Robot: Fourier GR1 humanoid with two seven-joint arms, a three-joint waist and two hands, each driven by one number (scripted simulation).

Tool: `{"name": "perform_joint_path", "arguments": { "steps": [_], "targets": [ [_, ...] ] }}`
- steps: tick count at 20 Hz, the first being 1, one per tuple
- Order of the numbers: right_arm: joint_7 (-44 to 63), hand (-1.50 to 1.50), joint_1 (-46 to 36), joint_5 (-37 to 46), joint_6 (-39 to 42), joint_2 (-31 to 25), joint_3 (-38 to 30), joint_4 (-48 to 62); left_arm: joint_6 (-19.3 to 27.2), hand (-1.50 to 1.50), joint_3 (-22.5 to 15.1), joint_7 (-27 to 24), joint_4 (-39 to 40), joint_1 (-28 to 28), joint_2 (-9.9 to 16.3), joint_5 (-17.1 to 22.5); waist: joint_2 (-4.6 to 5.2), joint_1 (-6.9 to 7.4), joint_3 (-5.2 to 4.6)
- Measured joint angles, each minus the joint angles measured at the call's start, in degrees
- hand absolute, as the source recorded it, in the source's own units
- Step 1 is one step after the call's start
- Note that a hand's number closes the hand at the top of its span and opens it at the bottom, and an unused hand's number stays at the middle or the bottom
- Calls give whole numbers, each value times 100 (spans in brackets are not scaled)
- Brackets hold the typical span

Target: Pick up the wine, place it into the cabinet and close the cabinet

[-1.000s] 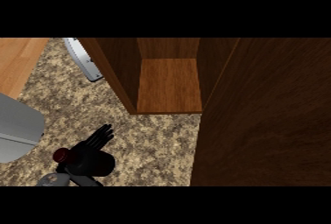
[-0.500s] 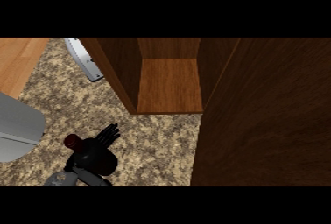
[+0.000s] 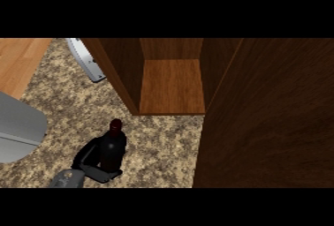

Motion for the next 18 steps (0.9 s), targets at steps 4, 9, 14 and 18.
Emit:
{"name": "perform_joint_path", "arguments": {
  "steps": [4,9,14,18],
  "targets": [
    [80,-150,-64,5,-38,28,34,20,-181,150,-45,222,-53,-22,-30,163,2,12,-12],
    [24,-150,17,-27,26,8,-56,11,133,150,237,350,-70,5,-238,565,1,30,-15],
    [-45,-150,69,-16,49,11,-96,23,1119,150,1287,236,9,54,-368,1460,-5,79,-14],
    [-147,-150,197,-31,111,29,-72,25,1418,150,1708,-1,29,-14,-430,1803,-1,54,-15]
  ]
}}
